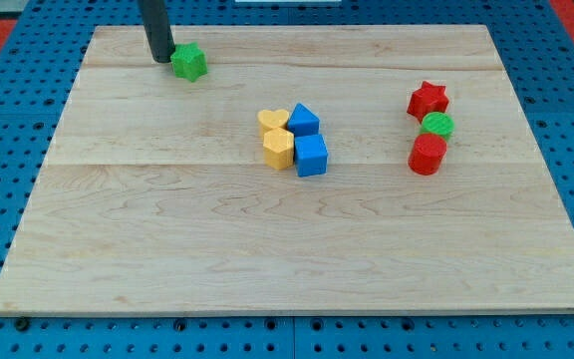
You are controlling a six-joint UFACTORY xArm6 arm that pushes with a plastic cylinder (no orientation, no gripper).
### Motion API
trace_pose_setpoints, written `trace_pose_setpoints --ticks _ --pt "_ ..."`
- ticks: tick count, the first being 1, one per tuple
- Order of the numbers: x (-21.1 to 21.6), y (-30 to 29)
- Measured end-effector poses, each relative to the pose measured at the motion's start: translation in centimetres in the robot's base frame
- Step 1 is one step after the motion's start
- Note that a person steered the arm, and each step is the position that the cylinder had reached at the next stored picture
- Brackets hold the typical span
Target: Push the green star into the green circle and red circle
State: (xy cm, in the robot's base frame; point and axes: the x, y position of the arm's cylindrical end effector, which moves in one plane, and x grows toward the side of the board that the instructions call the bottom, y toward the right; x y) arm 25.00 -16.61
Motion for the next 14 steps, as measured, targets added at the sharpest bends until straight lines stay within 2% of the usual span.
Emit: trace_pose_setpoints --ticks 2,4,5,7,10,12,14 --pt "-0.7 0.5" --pt "1.8 0.3" --pt "1.8 0.9" --pt "1.1 3.8" --pt "-1.6 15.5" --pt "-1.0 15.5" --pt "1.8 16.3"
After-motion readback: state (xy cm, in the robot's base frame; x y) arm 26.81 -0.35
